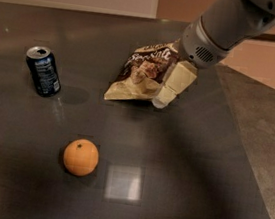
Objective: Pick pepsi can
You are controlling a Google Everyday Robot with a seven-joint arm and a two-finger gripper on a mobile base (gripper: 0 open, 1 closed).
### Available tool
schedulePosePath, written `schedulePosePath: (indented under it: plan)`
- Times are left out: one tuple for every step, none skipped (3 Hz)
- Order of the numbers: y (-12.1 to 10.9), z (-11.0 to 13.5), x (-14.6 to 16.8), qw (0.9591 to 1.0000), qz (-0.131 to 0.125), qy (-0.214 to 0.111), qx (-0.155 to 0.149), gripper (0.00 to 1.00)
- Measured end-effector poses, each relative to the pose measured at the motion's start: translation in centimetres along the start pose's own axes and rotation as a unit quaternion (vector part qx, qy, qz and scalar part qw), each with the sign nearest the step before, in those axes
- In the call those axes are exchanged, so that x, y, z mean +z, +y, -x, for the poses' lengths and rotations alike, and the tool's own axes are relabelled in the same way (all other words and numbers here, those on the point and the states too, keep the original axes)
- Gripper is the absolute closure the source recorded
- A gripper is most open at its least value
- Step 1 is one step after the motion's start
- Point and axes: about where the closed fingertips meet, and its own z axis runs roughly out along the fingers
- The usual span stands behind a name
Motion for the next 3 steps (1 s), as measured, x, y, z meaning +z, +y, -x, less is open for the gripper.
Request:
schedulePosePath:
  plan:
    - [-0.1, 2.2, 2.0, 0.9996, 0.016, -0.020, 0.016, 0.00]
    - [0.1, 4.0, 3.7, 0.9986, 0.029, -0.033, 0.029, 0.00]
    - [0.3, 5.5, 5.2, 0.9975, 0.042, -0.044, 0.037, 0.00]
